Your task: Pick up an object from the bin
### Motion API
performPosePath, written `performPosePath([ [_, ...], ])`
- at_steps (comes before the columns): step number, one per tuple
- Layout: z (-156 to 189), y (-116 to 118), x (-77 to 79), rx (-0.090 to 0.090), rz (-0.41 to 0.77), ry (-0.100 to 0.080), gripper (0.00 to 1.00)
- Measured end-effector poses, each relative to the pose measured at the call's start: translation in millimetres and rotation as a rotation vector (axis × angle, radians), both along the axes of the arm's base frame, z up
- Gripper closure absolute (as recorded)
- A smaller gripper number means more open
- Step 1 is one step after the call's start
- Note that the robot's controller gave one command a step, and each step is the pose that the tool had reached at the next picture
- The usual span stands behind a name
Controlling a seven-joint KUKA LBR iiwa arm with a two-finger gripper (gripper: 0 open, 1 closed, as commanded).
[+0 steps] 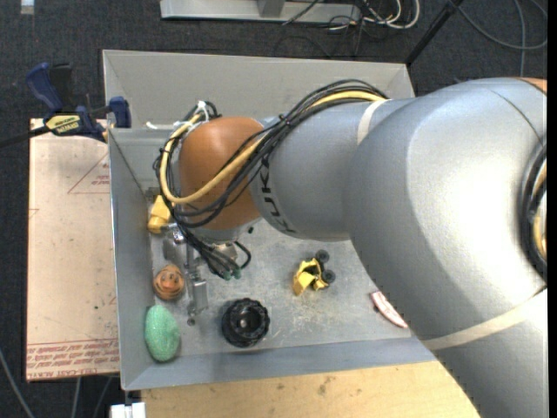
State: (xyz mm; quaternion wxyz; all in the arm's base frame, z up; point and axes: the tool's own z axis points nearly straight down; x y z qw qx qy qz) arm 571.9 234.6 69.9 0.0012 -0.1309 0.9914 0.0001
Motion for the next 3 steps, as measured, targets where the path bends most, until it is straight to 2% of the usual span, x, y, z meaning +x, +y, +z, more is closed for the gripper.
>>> performPosePath([
  [1, 0, 17, -47.5, 0.001, -0.07, 0.001, 1.0],
  [2, 0, 16, -47.5, 0.001, -0.071, 0.001, 1.0],
  [3, 60, 1, -15.4, 0.0, -0.039, 0.004, 1.0],
])
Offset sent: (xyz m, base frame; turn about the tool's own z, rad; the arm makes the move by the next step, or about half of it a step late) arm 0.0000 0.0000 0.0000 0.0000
